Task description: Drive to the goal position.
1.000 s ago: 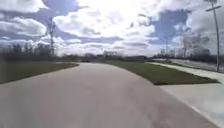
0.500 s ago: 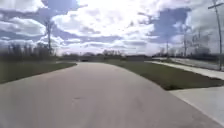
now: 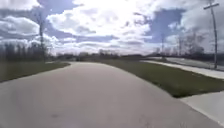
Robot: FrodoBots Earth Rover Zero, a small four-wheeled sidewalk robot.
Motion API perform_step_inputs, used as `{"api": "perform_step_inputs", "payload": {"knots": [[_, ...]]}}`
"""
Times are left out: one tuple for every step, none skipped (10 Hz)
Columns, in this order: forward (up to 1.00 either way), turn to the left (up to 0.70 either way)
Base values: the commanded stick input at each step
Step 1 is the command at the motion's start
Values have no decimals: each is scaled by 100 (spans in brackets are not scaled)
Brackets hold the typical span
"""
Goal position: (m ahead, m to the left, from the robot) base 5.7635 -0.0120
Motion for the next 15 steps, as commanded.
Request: {"api": "perform_step_inputs", "payload": {"knots": [[100,0],[100,0],[100,0],[100,0],[100,0],[100,0],[100,0],[100,0],[100,0],[100,0],[100,0],[100,0],[100,0],[100,0],[100,0]]}}
